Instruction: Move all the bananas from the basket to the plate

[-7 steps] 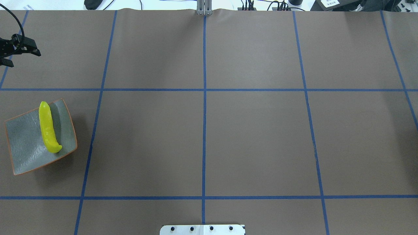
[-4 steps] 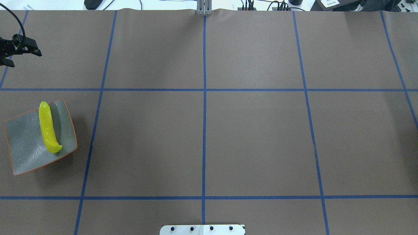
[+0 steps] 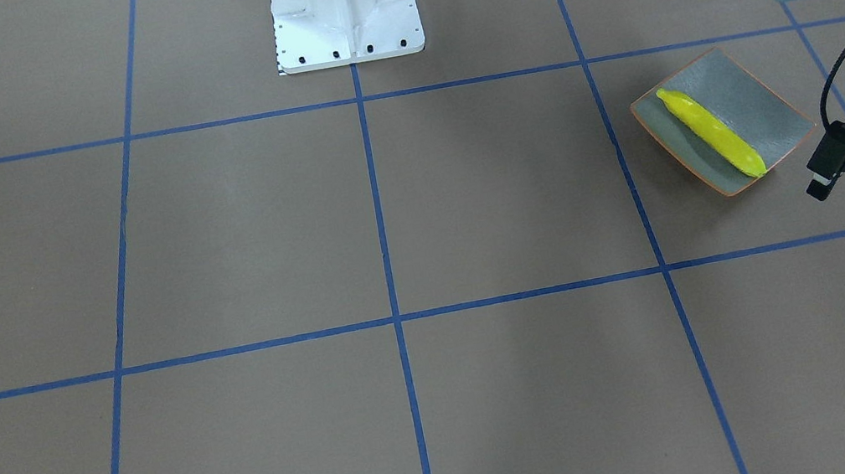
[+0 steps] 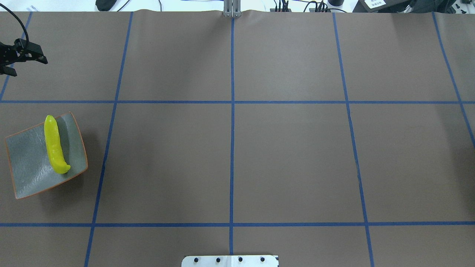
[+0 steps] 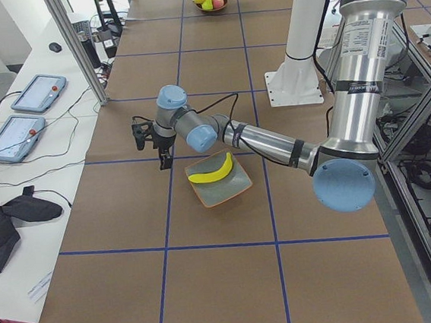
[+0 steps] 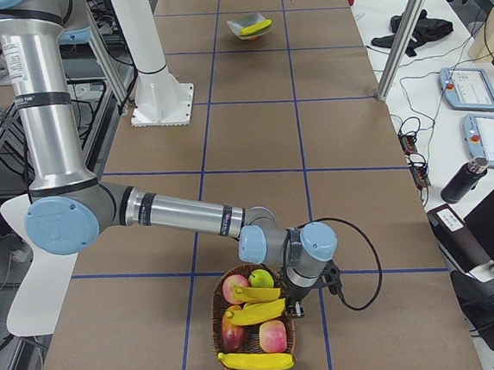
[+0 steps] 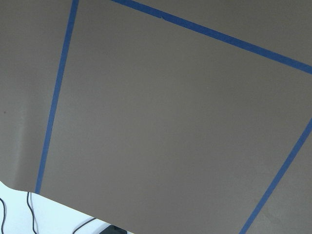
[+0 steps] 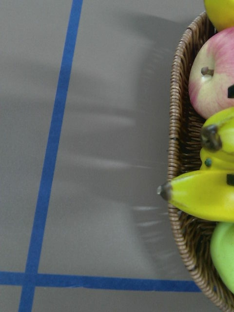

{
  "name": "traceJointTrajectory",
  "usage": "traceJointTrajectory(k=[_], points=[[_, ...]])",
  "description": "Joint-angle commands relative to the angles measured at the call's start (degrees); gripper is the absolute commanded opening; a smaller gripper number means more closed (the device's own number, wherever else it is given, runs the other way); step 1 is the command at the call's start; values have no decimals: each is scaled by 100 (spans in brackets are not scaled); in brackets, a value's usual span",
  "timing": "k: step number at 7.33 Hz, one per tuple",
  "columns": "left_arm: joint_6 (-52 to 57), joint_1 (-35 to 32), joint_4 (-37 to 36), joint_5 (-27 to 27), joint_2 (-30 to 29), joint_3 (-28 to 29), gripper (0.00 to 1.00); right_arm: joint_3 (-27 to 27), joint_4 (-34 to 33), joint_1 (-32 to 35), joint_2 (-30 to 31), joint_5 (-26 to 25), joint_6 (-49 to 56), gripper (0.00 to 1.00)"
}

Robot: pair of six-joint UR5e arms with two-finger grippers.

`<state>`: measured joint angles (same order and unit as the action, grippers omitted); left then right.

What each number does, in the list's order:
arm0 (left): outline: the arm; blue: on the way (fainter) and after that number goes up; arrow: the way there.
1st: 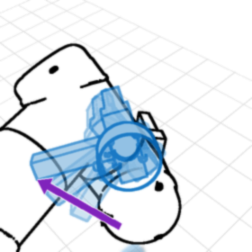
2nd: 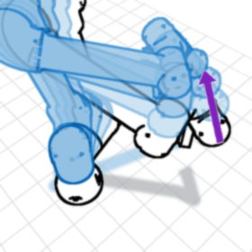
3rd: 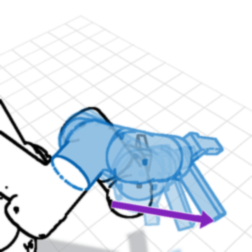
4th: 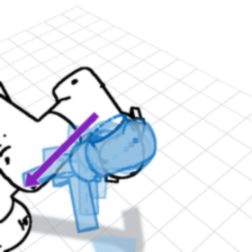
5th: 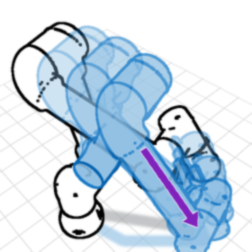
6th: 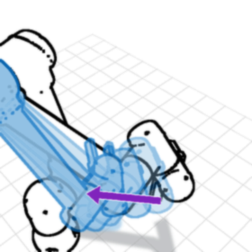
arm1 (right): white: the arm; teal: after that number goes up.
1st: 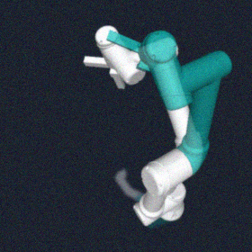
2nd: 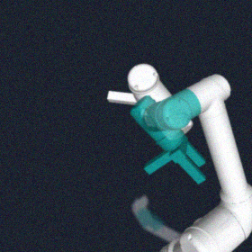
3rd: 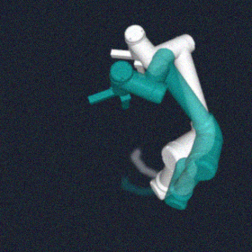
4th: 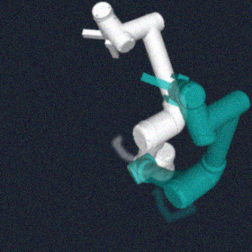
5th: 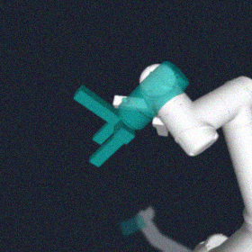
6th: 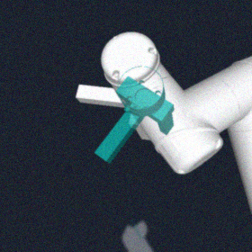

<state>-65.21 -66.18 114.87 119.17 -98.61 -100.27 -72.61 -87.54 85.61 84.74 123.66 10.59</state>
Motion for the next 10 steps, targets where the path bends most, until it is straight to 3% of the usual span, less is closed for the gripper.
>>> traceJointTrajectory(k=[1,5,7,9,10], points=[[0,0,0,-8,0,8,100,-51,0,0,-54,0,22,0],[0,9,-9,1,0,-1,100,-410,-131,227,86,-132,127,0],[-9,9,-9,1,0,-10,100,-857,-866,569,95,-245,600,0],[-9,18,0,1,0,8,100,-1420,-1719,877,-62,-762,1084,0],[-9,18,0,1,0,34,100,-1535,-1784,1027,-193,-1025,1277,0]])
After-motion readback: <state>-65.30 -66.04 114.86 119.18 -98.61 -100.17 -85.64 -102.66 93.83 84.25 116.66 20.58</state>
